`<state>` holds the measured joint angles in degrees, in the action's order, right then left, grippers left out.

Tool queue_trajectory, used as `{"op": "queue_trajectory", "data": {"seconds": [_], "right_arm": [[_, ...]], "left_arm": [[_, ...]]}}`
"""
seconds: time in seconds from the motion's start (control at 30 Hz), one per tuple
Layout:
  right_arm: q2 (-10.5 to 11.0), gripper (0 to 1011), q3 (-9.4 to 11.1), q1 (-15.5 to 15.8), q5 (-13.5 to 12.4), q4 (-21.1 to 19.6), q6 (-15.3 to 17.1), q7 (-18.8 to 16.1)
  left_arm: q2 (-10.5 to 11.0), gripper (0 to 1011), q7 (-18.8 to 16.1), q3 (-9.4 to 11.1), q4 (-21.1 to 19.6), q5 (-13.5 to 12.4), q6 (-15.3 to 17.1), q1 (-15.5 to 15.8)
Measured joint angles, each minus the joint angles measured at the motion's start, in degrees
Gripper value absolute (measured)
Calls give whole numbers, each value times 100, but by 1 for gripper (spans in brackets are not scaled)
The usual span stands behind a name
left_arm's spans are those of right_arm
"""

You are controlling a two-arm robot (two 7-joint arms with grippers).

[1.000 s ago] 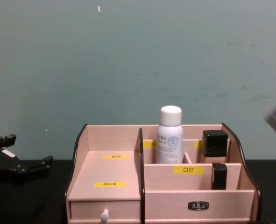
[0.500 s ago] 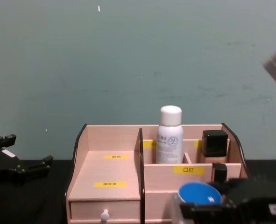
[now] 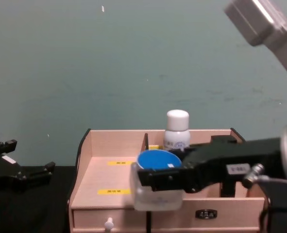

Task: Pick up the facial cleanser and watermelon frost from the table and place them into the tiered storage box.

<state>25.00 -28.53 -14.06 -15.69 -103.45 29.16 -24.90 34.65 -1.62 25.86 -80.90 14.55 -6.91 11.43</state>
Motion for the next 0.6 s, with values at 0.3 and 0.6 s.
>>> {"op": "queue_trajectory", "data": {"seconds": [0.3, 0.6], "right_arm": [[-317, 718, -308, -519, 40, 443, 13, -28], [-646, 718, -511, -1110, 81, 1090, 134, -80]], "left_arm": [[0, 1001, 0, 0, 0, 0, 0, 0], [0, 1001, 0, 0, 0, 0, 0, 0]]}}
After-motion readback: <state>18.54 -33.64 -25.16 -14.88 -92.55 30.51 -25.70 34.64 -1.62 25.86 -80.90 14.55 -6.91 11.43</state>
